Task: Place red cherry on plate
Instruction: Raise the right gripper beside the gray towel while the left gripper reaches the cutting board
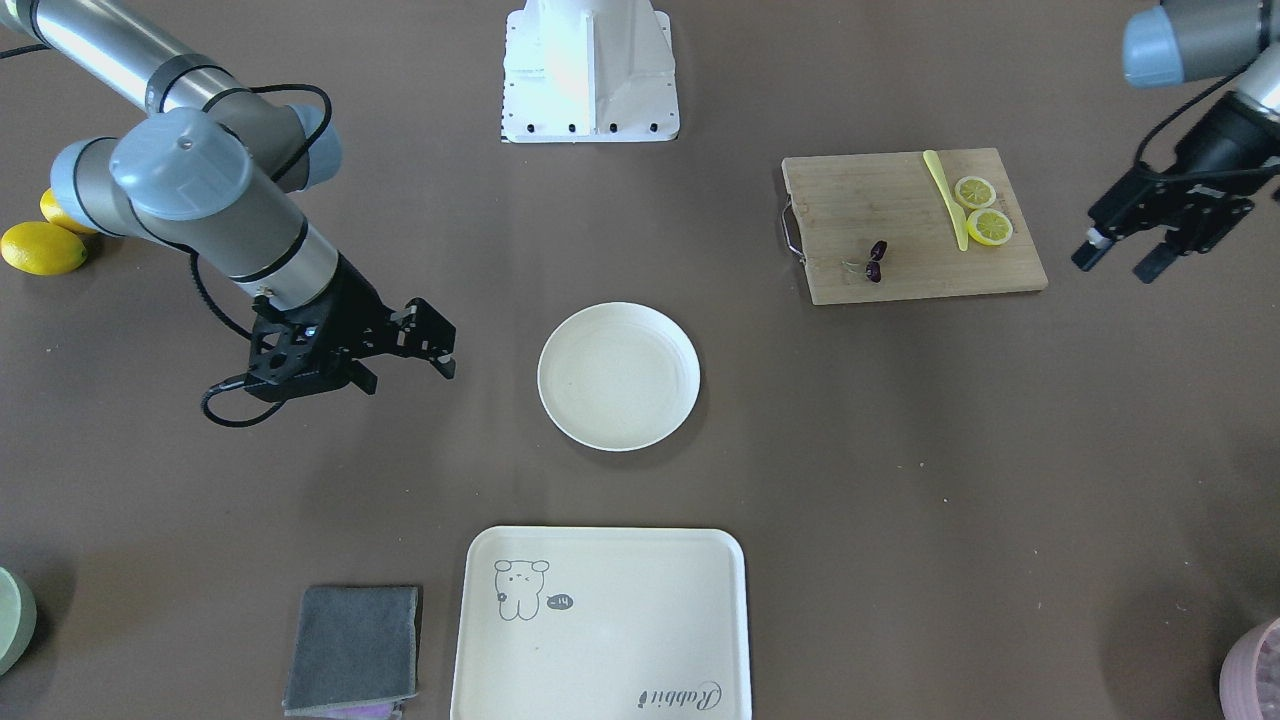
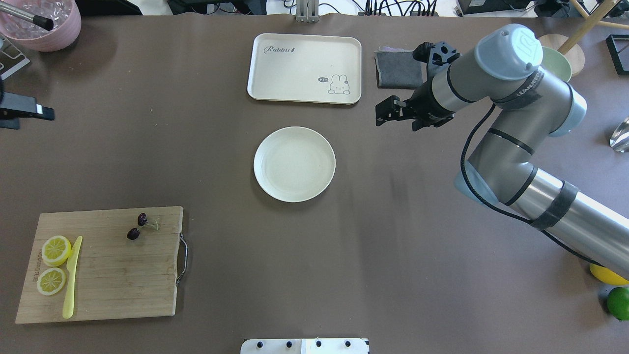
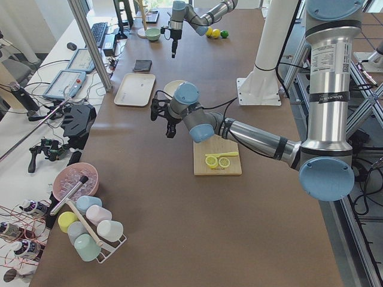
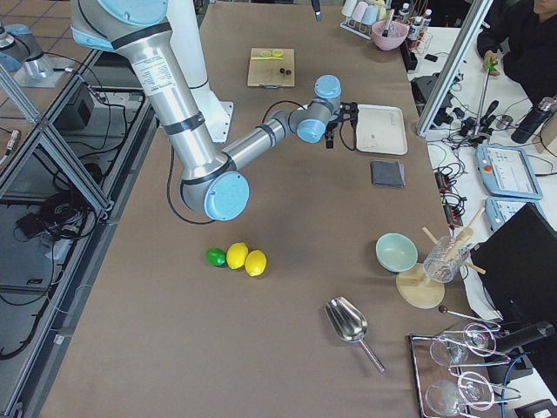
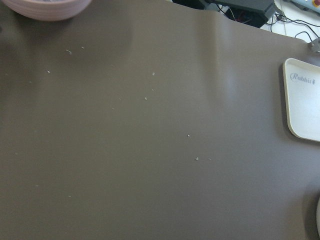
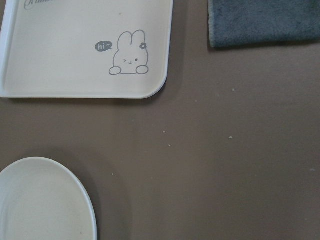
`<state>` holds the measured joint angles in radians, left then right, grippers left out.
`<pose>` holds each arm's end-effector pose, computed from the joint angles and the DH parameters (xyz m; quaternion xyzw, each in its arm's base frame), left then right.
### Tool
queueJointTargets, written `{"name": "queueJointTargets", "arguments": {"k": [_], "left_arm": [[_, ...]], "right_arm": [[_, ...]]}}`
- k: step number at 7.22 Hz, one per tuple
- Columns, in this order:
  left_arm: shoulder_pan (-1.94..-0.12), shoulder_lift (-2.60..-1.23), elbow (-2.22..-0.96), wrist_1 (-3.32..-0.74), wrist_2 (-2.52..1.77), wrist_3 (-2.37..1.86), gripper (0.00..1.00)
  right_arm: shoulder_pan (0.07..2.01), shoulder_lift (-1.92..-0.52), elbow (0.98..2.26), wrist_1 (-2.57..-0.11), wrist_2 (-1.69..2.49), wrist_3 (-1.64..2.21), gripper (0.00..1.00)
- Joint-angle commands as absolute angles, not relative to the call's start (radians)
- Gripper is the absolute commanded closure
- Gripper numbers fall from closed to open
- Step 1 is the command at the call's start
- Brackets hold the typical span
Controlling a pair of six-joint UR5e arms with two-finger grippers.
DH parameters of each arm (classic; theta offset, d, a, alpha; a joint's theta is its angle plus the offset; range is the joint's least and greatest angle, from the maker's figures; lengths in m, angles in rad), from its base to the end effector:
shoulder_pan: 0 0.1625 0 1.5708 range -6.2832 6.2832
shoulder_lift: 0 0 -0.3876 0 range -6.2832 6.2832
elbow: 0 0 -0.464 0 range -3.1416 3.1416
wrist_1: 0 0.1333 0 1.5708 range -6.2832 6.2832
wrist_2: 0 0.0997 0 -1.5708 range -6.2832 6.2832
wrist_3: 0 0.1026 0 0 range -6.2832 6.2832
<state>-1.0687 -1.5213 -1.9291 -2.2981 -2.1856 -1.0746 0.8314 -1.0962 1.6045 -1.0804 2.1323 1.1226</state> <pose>0.1977 -0.5141 0.3655 0.1463 0.5201 -0.0901 0.8367 -0.4199 -0.5772 0.2446 0.0796 -0.5143 0.0304 0.8534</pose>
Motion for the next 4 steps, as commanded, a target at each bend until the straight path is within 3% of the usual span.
{"name": "queueJointTargets", "arguments": {"k": [1,4], "left_arm": [[-0.800,-1.514,-1.956,-2.307,-1.955,-1.103,0.03],[-0.632,-1.517,-1.956,-2.307,-1.840,-0.981,0.11]], "right_arm": [[0.876,-1.117,1.605,-1.081,2.143,1.083,0.00],[0.922,-1.152,1.608,-1.080,2.154,1.083,0.00]]}}
